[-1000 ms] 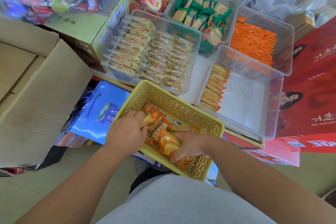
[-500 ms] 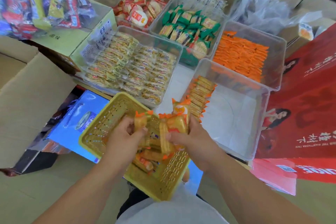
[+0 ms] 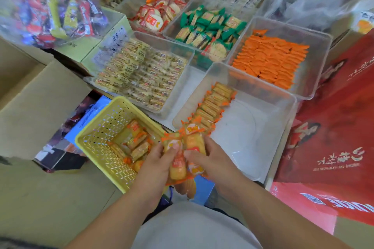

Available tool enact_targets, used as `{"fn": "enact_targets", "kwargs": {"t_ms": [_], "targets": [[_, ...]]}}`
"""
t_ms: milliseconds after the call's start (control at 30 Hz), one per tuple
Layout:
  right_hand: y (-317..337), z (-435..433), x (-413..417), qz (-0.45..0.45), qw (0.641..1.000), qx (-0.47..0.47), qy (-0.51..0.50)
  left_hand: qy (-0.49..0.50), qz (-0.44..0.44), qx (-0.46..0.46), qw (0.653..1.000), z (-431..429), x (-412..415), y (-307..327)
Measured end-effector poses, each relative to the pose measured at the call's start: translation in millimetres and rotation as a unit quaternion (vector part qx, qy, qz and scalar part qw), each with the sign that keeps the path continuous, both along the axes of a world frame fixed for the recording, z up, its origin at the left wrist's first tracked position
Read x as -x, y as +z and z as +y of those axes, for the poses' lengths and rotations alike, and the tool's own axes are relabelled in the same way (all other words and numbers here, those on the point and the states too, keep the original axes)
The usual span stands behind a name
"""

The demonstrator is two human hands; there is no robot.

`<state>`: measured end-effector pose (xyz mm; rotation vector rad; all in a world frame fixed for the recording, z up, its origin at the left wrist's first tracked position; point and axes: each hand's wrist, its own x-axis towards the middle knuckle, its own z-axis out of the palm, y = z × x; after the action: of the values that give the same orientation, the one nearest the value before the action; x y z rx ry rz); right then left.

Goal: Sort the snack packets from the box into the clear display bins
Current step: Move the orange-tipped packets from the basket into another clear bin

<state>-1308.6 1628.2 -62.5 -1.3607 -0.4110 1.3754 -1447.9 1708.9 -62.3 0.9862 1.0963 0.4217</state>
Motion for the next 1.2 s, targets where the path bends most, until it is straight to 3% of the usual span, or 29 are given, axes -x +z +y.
{"fn": "enact_targets", "kwargs": {"t_ms": [233,400,600,667,733,833,900,967,1067,1133,1200], "targets": [[-3,-11,-4,0.106,0.994,-0.006,-0.006,0.011,0.06,-0.008,0.998,-3,-17,4],[-3,-6,-1,0.083,0.996,0.009,-0.044,0.015,0.111,-0.017,0.994,-1,-48,5],[-14,-5,-4,0.18,0.981,0.038,-0.068,0.021,0.007,0.117,0.993,0,-80,5],[-17,-6,-10,0.175,0.981,0.037,-0.072,-0.025,0.052,0.077,0.995,3,-89,3],[-19,-6,-18,0.177,0.98,0.022,-0.083,-0.069,0.107,-0.026,0.992,6,-92,-2],[-19,-6,-28,0.179,0.98,-0.019,-0.082,-0.155,0.113,-0.119,0.974,10,-80,-10],[-23,-6,-40,0.174,0.98,-0.03,-0.092,-0.244,0.147,-0.208,0.936,14,-75,-17],[-32,-5,-57,0.137,0.982,-0.006,-0.128,-0.291,0.24,-0.327,0.866,24,-72,-21],[-59,1,-89,-0.065,0.982,0.129,-0.12,-0.321,0.369,-0.47,0.735,42,-64,-27],[-82,1,-108,-0.246,0.94,0.23,-0.048,-0.377,0.435,-0.477,0.664,51,-59,-36],[-104,0,-115,-0.381,0.874,0.295,0.057,-0.435,0.473,-0.46,0.612,58,-55,-46]]}}
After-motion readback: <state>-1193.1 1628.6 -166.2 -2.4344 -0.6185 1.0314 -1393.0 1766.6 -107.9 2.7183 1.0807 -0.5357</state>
